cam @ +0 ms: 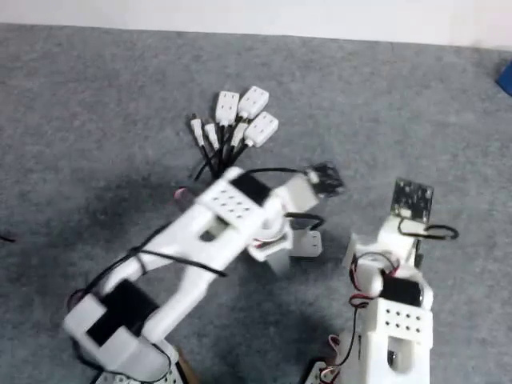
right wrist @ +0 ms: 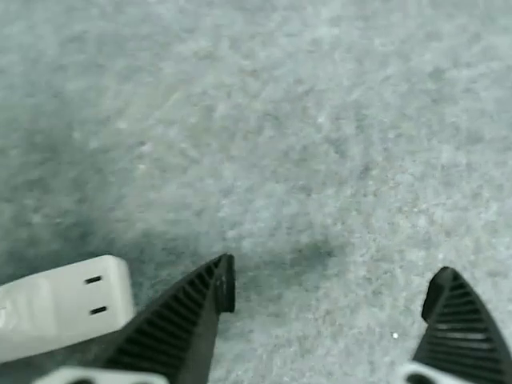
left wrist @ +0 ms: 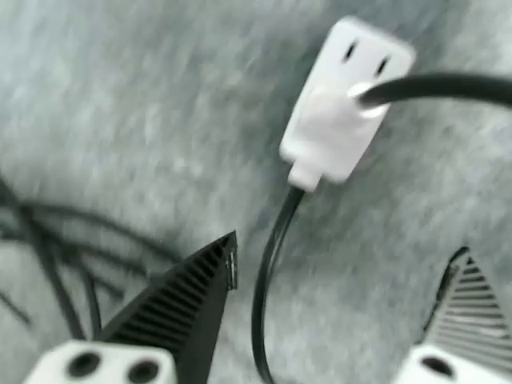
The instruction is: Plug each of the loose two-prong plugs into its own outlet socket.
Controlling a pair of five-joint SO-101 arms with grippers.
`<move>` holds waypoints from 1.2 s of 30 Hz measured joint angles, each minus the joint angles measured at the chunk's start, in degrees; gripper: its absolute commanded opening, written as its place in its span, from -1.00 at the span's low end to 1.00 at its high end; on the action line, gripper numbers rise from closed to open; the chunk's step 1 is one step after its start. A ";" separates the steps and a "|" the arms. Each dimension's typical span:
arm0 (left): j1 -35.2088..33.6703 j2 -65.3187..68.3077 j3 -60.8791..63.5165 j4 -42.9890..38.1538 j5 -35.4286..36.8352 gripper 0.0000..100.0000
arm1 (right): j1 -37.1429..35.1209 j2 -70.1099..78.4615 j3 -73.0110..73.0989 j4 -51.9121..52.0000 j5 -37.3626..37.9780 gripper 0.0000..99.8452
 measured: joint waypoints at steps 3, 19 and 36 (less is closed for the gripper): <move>2.55 4.66 -3.34 0.00 -0.09 -0.21 | -0.44 -1.05 1.23 -1.23 0.00 -0.28; 3.96 21.98 -18.20 -2.37 -0.18 -0.80 | -0.26 -1.23 1.32 -1.41 0.00 -0.28; -8.26 20.04 -33.76 17.85 -6.77 -0.99 | -0.26 -1.23 1.32 -1.41 0.00 -0.28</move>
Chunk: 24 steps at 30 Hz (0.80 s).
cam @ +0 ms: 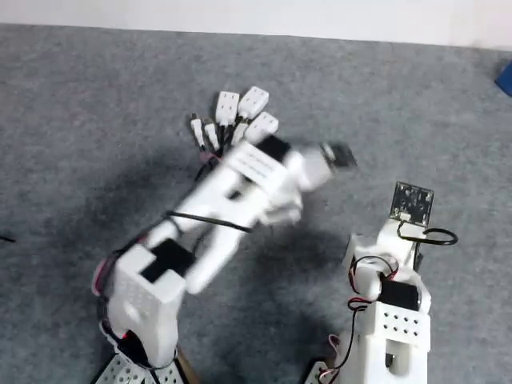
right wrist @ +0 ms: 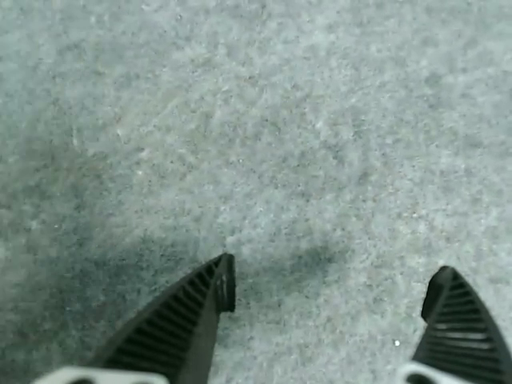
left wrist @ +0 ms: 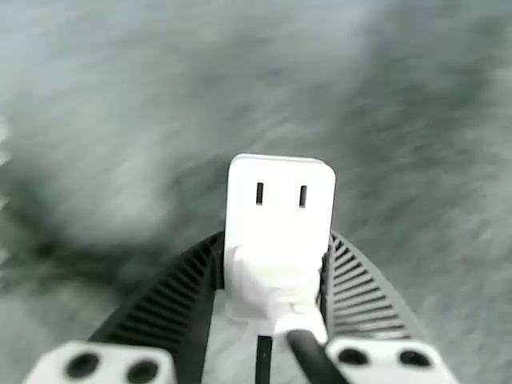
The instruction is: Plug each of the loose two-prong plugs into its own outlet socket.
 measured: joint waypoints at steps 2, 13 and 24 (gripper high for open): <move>-6.42 -1.32 -4.92 2.37 -0.44 -0.96 | 0.00 0.00 0.00 0.00 0.00 -0.28; -51.08 5.54 -30.68 3.96 -9.58 -0.96 | 0.00 0.00 0.00 0.00 0.00 -0.28; -75.60 32.53 -52.40 -8.88 -10.81 -0.96 | 0.00 0.00 0.00 0.00 0.00 -0.28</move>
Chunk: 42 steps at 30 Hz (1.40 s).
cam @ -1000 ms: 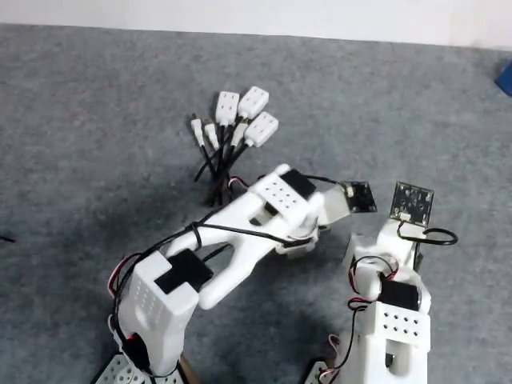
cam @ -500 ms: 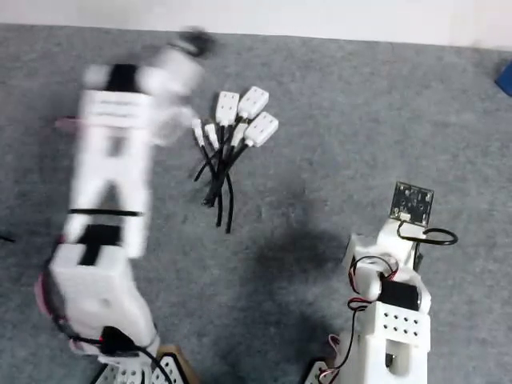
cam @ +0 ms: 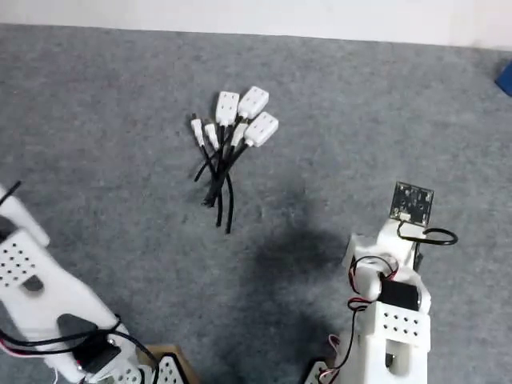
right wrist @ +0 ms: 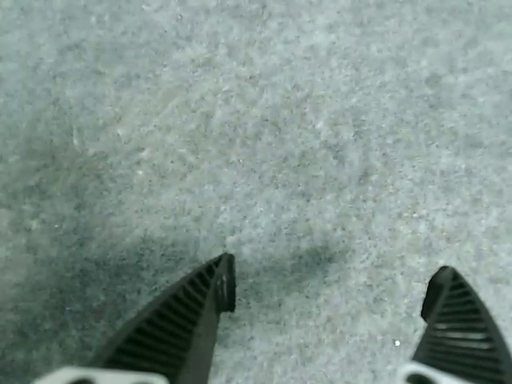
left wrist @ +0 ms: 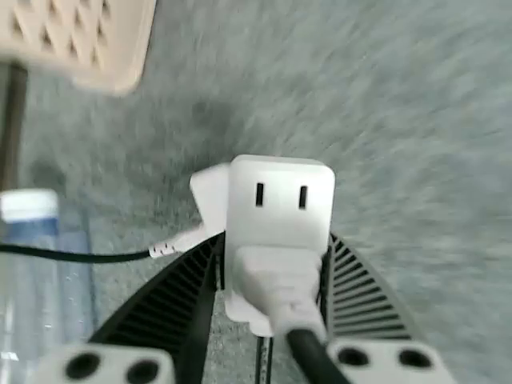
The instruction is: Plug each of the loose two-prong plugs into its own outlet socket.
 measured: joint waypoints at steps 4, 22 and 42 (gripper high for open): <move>-1.67 7.47 -5.45 -0.97 -0.88 -0.86 | -0.79 0.00 0.00 0.00 0.00 -0.28; -3.60 11.96 -26.29 13.54 -1.05 -0.26 | -1.32 0.00 0.00 0.00 0.00 -0.28; 38.59 1.58 -20.92 25.93 25.58 -0.48 | -1.41 0.00 0.00 0.00 0.00 -0.28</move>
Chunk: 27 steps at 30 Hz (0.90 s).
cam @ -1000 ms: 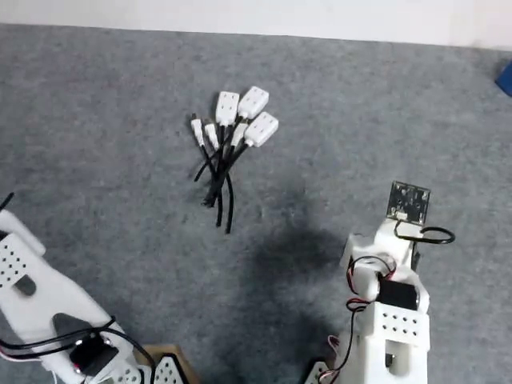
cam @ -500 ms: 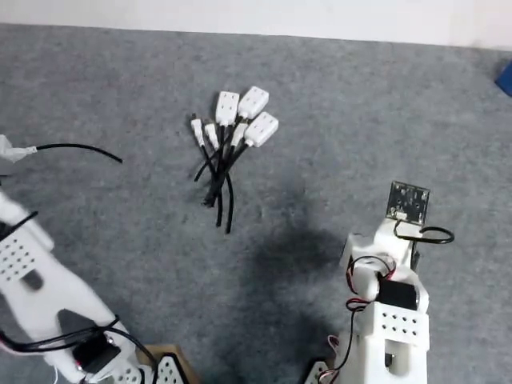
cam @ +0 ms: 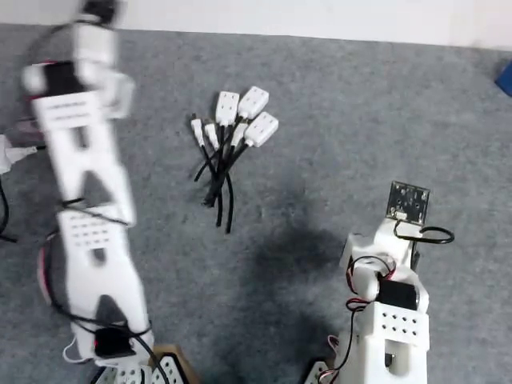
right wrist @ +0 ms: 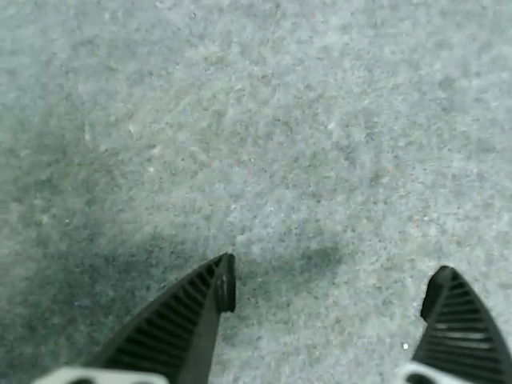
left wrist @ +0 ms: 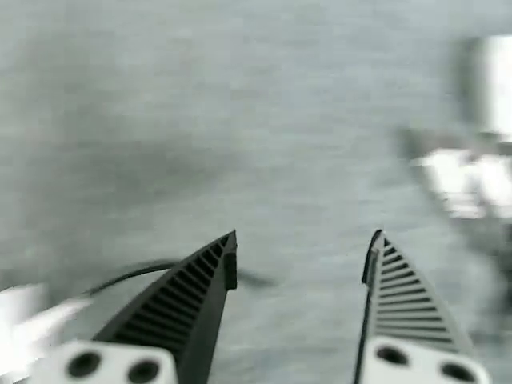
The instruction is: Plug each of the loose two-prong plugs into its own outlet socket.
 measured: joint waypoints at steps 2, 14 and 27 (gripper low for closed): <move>5.89 0.00 3.87 -2.20 4.13 -0.48 | 0.00 0.00 0.00 0.00 0.00 -0.28; 20.66 0.09 22.95 -26.73 9.23 -0.48 | 0.00 0.00 0.00 0.00 0.00 -0.28; 22.24 0.00 33.23 -31.65 7.30 -0.48 | 0.00 0.00 0.00 0.00 0.00 -0.28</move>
